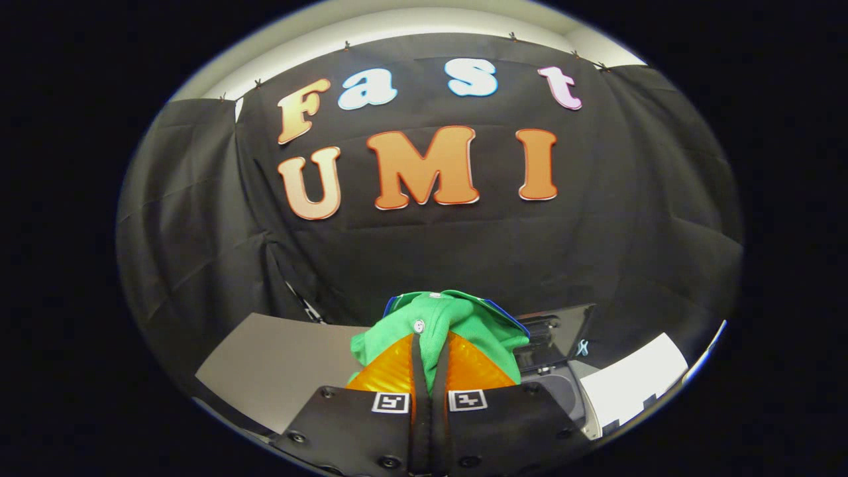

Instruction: Put the clothes into the washing machine and then close the washing machine lid.

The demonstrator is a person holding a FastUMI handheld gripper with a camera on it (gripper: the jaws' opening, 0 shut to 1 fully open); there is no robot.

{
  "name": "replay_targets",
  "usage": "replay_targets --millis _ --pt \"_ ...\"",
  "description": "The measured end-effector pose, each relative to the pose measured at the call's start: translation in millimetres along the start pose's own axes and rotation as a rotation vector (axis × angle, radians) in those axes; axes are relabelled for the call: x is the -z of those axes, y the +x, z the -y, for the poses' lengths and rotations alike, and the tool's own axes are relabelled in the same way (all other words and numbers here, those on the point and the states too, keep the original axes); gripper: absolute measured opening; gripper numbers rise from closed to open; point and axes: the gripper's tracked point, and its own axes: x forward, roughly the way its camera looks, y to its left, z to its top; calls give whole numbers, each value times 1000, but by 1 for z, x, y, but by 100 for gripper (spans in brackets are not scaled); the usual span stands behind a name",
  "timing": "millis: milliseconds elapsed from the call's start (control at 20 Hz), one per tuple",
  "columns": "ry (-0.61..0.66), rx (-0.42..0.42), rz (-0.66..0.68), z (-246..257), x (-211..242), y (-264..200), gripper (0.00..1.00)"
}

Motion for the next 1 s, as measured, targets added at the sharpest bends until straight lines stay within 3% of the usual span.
replay_targets --millis 400,1000 --pt "-16 10 -86 98 69 20 8" --pt "-57 -46 -290 141 204 83 8"
